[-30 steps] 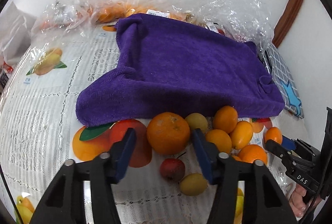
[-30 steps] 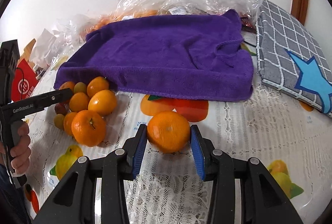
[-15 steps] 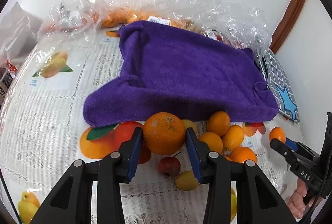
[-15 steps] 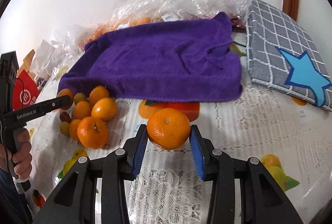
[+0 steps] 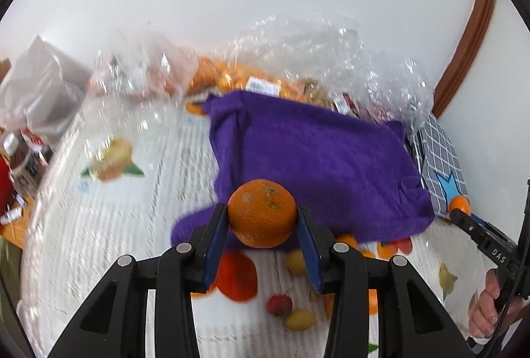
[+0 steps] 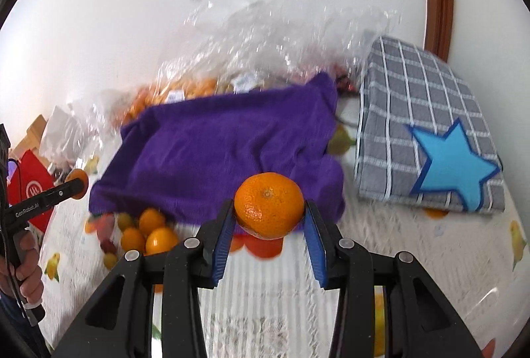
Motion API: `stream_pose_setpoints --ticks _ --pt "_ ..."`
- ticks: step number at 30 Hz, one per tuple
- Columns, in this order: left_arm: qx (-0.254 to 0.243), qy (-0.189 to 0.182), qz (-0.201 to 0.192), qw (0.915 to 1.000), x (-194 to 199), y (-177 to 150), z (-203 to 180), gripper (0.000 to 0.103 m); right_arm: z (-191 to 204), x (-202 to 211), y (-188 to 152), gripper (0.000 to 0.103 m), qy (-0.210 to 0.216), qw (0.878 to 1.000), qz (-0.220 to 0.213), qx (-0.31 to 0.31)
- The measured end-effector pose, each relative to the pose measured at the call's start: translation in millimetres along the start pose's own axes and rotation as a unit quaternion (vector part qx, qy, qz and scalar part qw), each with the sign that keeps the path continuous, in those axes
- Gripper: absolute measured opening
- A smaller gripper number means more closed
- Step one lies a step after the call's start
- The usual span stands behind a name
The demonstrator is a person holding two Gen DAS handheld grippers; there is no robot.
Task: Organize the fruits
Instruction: 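Lift the oranges and carry both tools over the purple towel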
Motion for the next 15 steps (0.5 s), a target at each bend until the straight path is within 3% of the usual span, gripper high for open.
stream_pose_setpoints --ticks 8,15 --pt "-0.002 -0.001 -0.015 0.9999 -19.3 45.3 -5.2 0.04 -2.5 -13.1 49.1 0.041 -0.003 1.0 -0.02 0.011" --pt "-0.005 -0.012 0.003 0.9999 -61.8 62.0 -18.1 0.04 0.1 -55.6 76.2 0.041 0.005 1.0 -0.008 0.015"
Point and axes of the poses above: each gripper's, at about its wrist camera, not at the fingertips, and x roughly against the way its jaws point, z to its left, y to its top, the point moved 4 cm from there along -x, roughly the way its jaws point, and after that the axes turned 4 degrees about x, right-handed, at the moved point
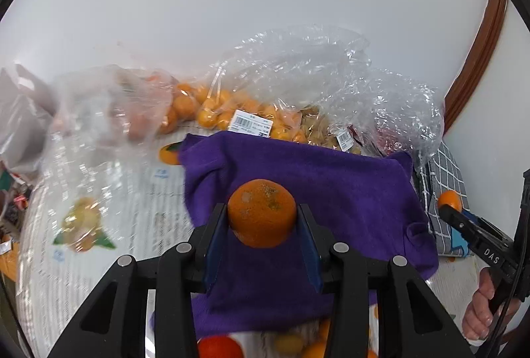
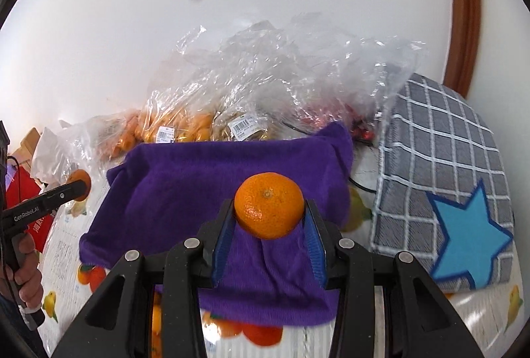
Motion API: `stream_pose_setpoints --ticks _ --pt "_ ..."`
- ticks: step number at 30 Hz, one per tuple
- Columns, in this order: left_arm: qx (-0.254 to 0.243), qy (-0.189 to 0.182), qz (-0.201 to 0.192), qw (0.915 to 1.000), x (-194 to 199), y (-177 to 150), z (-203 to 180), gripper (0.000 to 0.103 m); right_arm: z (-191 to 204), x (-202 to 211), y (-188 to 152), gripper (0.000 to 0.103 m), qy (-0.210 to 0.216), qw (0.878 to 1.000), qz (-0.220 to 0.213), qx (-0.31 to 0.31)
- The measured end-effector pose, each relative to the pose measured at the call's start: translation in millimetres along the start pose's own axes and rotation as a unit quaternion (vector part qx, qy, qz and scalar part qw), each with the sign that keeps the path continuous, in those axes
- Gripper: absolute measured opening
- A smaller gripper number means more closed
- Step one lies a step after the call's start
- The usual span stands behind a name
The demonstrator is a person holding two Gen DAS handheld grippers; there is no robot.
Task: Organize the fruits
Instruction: 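Lift the oranges and carry both tools over the purple towel, then lower the oranges onto the purple towel and open both tools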
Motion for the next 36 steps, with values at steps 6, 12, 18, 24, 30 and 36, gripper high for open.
stream_pose_setpoints --ticks 6,12,18,24,30,36 --pt "-0.01 0.008 0.021 0.9997 -41.8 5.2 -8.8 0.04 2.6 -40.6 0.8 0.041 0.001 1.0 0.023 0.003" --pt "-0.016 0.013 0.049 0.9986 -71.3 1.0 -10.4 0.04 3.6 -77.0 -6.5 0.041 0.0 0.999 0.051 0.005" --pt "-0.014 0.023 0.068 0.9973 -84.7 -4.5 -9.9 0.04 2.7 -94.5 -16.6 0.041 0.0 0.997 0.073 0.007" --pt "-0.013 0.028 0.081 0.9962 -91.5 -7.2 -11.0 0.04 4.2 -104.0 -22.2 0.041 0.001 0.996 0.088 0.015" --pt "-0.007 0.034 0.084 0.9959 -88.1 -10.0 -8.5 0.043 3.8 -105.6 -24.8 0.042 0.003 0.996 0.092 0.014" --pt "-0.002 0.046 0.066 0.9968 -56.7 -9.3 -7.3 0.049 9.9 -86.3 -18.0 0.066 -0.004 0.997 0.08 0.019"
Point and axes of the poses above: each gripper's, at about its wrist camera, not at the fingertips, and x roughly against the way its jaws point, z to its left, y to its top, the point moved 4 cm from there along -x, roughly the way its jaws point, and after that the axes turned 4 degrees about x, right-handed, at the moved point
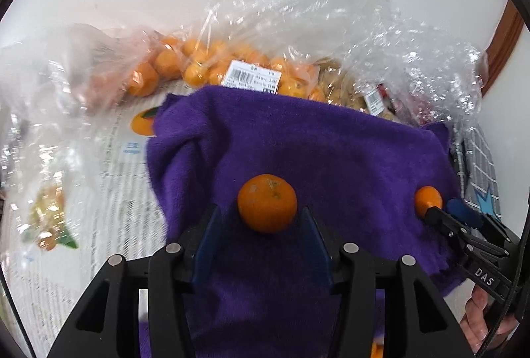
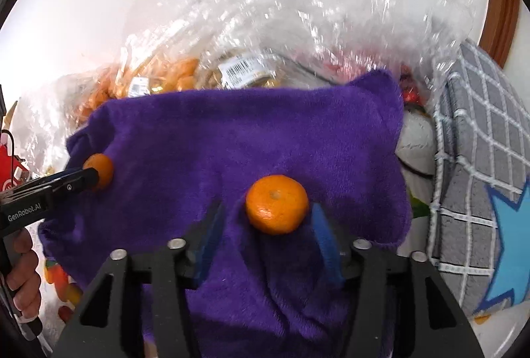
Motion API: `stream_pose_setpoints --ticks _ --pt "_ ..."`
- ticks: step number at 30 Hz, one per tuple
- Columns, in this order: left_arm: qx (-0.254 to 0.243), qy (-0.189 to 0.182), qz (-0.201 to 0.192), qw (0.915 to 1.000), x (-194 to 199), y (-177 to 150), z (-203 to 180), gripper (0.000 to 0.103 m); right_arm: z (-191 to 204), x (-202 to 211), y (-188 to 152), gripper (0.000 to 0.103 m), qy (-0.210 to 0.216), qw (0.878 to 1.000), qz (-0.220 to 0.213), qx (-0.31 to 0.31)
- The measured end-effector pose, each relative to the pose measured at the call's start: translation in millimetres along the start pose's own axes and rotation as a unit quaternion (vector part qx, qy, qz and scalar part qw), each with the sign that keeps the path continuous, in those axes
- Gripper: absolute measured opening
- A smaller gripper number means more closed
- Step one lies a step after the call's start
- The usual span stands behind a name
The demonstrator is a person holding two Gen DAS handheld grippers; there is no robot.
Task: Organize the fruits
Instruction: 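Lower the oranges onto the purple towel and open both tools, then grasp a large orange with the right tool while the left tool grasps the small red fruit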
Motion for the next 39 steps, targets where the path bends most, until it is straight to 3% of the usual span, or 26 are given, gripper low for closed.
stream_pose_setpoints --ticks 1,2,8,11,18,22,29,39 --pt "0.0 0.0 -0.005 1.0 6.4 0.2 0.5 0.049 1.7 7.8 0.3 0.077 -0.01 1.0 -0.005 0.002" --pt "0.0 0.001 -0.016 0.9999 17.9 -0.9 1.3 0.049 2.5 16.3 -0.4 0.081 -0.023 1.0 -0.01 0.002" --pt "0.003 -0.01 -0.052 0.9986 69.7 -14.3 3.3 0.049 15.1 65.7 -14.1 0.081 -0.069 0.997 -0.035 0.023" --pt "0.005 -0.004 -0.071 0.9975 92.2 -29.5 7.6 0.049 24.9 100.6 -30.1 0.081 -0.058 0.995 -0.075 0.028" --pt "0.003 -0.006 -0.084 0.9965 126.3 -70.7 24.4 0.049 51.1 138.8 -70.3 0.081 -0.023 0.994 -0.1 0.029" --pt "-0.001 -0.005 -0.076 0.9971 133.9 -94.1 32.6 0.049 67.1 137.2 -94.8 0.079 0.009 0.996 -0.082 0.026" --pt "0.0 0.009 -0.067 0.9977 142.3 -125.1 50.6 0.049 106.4 113.3 -134.9 0.048 0.051 0.996 -0.038 0.057" --pt "0.009 0.009 -0.054 0.9984 130.6 -136.0 68.7 0.049 125.6 86.3 -149.2 0.048 0.047 0.996 -0.012 0.079"
Point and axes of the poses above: each gripper's, at about its wrist camera, not at the fingertips, and x roughly against the way its jaws point, z to its left, y to its top, the point moved 4 cm from there along -x, roughly the way its jaws point, and after that the axes turned 4 degrees about x, right-handed, at the moved point
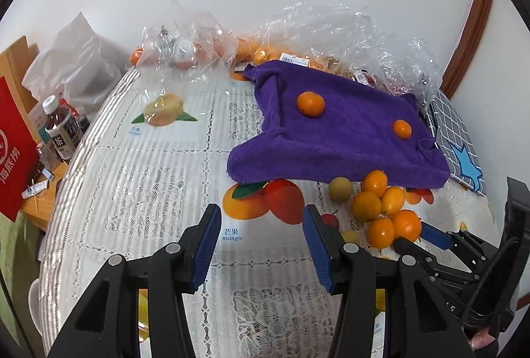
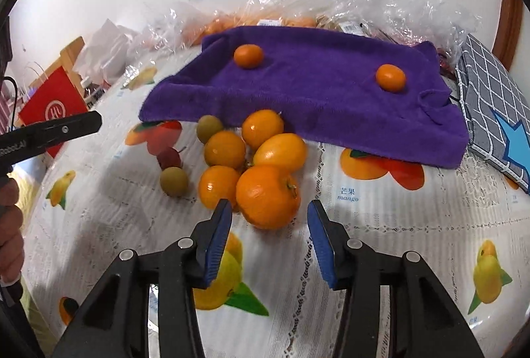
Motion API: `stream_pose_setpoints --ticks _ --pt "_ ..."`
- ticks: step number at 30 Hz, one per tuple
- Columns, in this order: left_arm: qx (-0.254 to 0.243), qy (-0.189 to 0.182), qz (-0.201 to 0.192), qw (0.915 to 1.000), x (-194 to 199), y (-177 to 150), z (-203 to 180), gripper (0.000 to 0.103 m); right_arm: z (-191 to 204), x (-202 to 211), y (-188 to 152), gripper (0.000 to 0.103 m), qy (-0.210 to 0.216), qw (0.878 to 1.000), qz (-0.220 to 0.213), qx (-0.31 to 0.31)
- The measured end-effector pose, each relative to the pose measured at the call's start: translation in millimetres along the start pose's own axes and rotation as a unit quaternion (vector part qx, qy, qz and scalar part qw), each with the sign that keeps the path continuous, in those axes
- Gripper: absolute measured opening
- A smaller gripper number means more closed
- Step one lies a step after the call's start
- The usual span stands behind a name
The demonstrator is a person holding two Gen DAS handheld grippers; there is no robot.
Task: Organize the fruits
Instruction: 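Grasp a large orange with the right tool while the left tool grasps the small red fruit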
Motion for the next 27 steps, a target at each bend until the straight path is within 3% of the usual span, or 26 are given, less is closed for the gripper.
stream_pose_setpoints --ticks 6,7,13,22,27 --pt "0.0 -0.004 0.012 0.9999 -12.5 -7.5 -1.7 0.05 -3.0 -10.5 1.0 0.046 -0.004 1.0 -0.001 0.004" --pt "0.002 -0.009 0.015 0.9998 -14.2 -8.8 -2.9 0.05 -3.9 -11.2 1.6 0.041 0.0 1.0 -0.004 0.0" --pt "-0.003 -0.038 0.027 0.9989 -24.8 -13.7 -18.3 0.05 -9.2 -4.9 -1.5 0.041 -0.015 1.0 -0.017 -0.003" --pt "-0.003 -0.063 0.048 0.9968 -47.7 -18.5 -44.7 0.05 -54.2 19.8 -23.5 0.041 -0.057 0.997 -0.03 -0.037" --pt "0.004 -0.069 0.053 0.9962 -54.2 -19.7 -49.8 0.043 -71.5 22.7 -32.6 0.041 -0.061 0.996 -0.031 -0.062"
Point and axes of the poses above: each gripper's, at about its wrist camera, not at the fingertips, and x roughly against the way its jaws point, z to its left, y to its top, the point moved 4 cm from there along -x, roughly the way its jaws point, and after that the axes turned 4 degrees about x, right-handed, at the moved point
